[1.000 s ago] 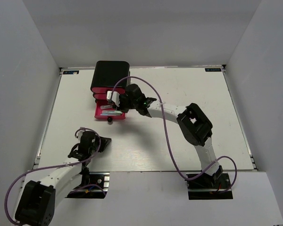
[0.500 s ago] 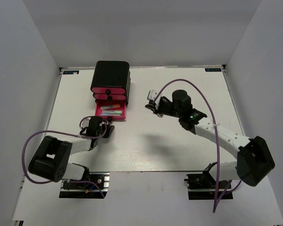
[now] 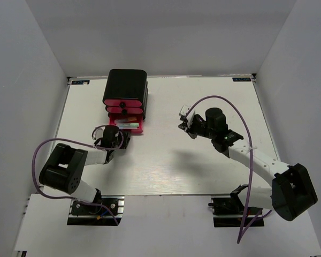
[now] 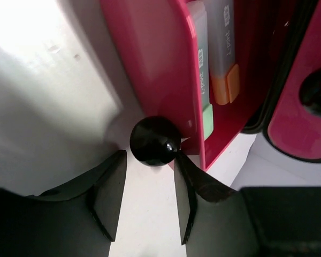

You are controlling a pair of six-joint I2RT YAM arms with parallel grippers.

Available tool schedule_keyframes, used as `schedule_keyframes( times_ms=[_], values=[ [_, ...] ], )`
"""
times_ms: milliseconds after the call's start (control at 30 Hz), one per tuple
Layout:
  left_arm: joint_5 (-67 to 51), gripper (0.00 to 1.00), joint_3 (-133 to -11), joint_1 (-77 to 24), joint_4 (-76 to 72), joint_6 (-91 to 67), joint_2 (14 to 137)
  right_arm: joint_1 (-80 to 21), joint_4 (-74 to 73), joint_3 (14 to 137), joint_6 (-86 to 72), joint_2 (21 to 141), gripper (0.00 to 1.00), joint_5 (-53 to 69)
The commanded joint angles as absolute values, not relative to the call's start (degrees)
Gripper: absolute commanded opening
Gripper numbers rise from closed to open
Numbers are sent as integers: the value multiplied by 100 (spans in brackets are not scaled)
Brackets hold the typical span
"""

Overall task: Sort the stationery into containers
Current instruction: Close the drawer

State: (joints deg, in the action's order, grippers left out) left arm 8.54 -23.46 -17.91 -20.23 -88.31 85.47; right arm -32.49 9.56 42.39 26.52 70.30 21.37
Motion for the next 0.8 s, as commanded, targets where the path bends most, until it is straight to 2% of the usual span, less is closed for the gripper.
schedule_keyframes(
  times_ms=[0,467,767],
  values=[
    [1038,52,-2479,-1731,-1793,-8631,8859,-3138,1063,4219,2558,6917,0,2232],
    [809,63,-3462,-1679,-1907,-8245,9738,-2901,1011,4131,2584,6899,0,2320],
    [808,65,-4069,-1626,-1398,-8244,10072,-2760,1046,4140,2575,6899,0,2329]
  ],
)
